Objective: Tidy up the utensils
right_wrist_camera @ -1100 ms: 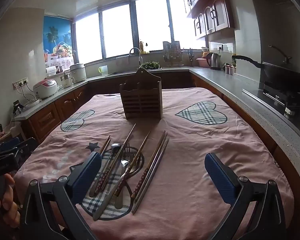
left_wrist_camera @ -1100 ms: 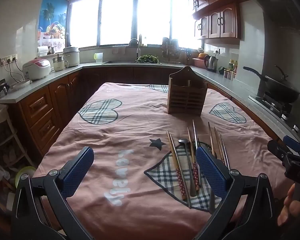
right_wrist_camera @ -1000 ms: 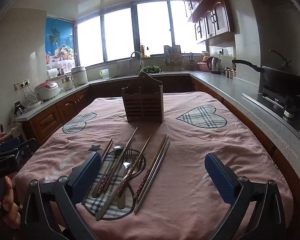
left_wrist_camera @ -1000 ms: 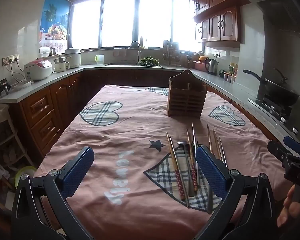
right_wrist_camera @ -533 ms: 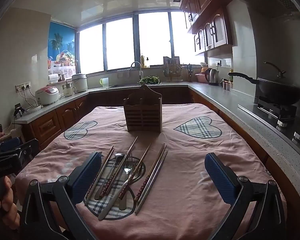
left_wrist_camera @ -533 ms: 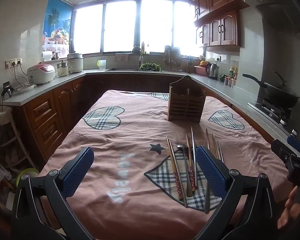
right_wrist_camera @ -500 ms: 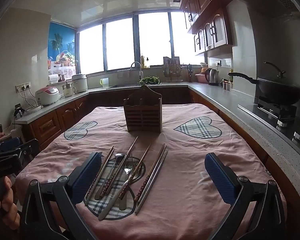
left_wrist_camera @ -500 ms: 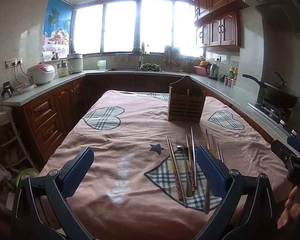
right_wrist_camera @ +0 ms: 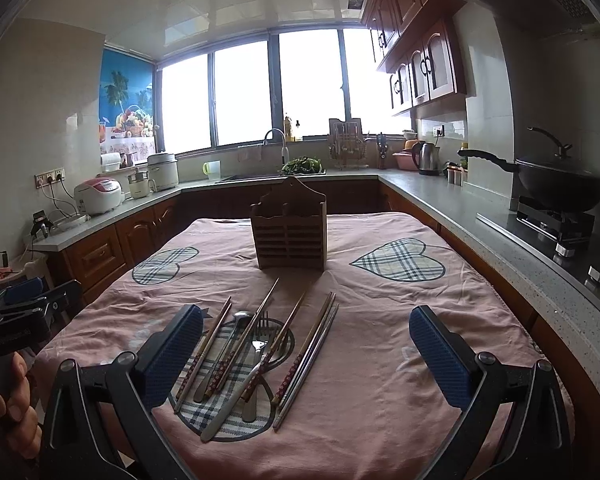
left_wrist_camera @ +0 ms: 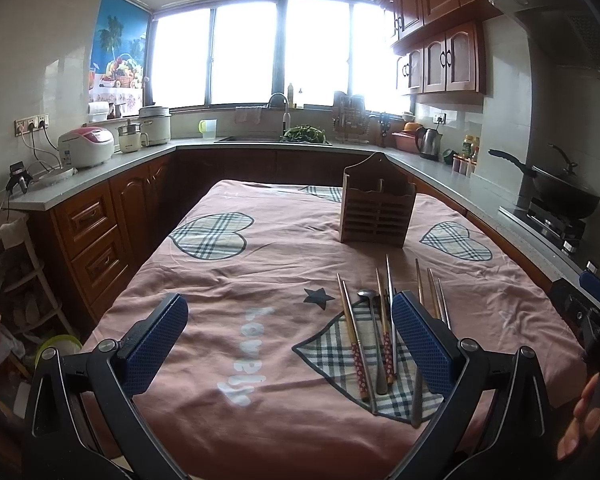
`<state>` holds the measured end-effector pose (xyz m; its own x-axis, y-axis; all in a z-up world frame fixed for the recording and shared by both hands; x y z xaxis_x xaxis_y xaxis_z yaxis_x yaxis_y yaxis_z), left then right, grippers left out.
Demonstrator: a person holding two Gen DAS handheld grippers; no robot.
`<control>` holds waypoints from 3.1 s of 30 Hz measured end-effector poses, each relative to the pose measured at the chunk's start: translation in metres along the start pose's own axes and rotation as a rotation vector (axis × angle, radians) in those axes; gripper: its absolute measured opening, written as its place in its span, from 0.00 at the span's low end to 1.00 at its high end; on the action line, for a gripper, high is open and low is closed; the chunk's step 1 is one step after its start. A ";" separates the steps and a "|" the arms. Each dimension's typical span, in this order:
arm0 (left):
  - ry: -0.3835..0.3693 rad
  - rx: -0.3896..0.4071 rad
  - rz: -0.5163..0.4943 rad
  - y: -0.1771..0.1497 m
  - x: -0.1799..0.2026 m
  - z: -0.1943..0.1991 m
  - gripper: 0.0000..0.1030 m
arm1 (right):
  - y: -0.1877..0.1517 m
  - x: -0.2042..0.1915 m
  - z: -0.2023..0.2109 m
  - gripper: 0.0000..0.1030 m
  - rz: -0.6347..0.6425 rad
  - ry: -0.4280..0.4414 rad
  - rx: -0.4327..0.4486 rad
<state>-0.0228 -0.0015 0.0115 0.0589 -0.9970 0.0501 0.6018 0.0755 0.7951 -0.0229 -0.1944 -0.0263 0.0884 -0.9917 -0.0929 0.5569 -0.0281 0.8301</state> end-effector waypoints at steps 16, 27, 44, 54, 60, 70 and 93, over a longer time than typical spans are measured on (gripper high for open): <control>0.000 0.001 0.001 -0.001 0.001 0.001 1.00 | 0.000 -0.002 0.003 1.00 -0.001 0.007 0.003; 0.000 0.001 0.001 -0.001 0.001 0.002 1.00 | 0.001 -0.003 0.002 1.00 0.001 0.009 0.004; -0.003 -0.010 0.003 -0.001 -0.001 -0.001 1.00 | 0.001 -0.007 -0.002 1.00 0.006 0.011 -0.004; -0.044 -0.095 0.019 0.006 -0.005 -0.030 1.00 | 0.004 0.006 -0.017 1.00 -0.017 0.056 -0.040; -0.083 -0.171 0.013 0.018 -0.003 -0.059 1.00 | 0.011 0.018 -0.036 0.99 -0.050 0.072 -0.084; -0.145 -0.314 -0.018 0.045 0.011 -0.125 0.94 | 0.023 0.039 -0.098 0.67 -0.127 0.106 -0.235; -0.343 -0.574 -0.193 0.090 0.103 -0.266 0.59 | 0.061 0.059 -0.262 0.26 -0.288 0.326 -0.525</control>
<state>0.2493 -0.0932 -0.0722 -0.2898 -0.9352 0.2033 0.9077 -0.2013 0.3681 0.2332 -0.2219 -0.1251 0.0749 -0.8631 -0.4994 0.9151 -0.1395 0.3782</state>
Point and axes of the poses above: each gripper's, at about its wrist camera, not at the fingertips, and z roughly against the way its jaws point, x to its right, y to its top, the point moved 1 cm from there along -z, roughly the way its jaws point, and after that the axes turned 13 degrees about -x, right-handed, at the moved point
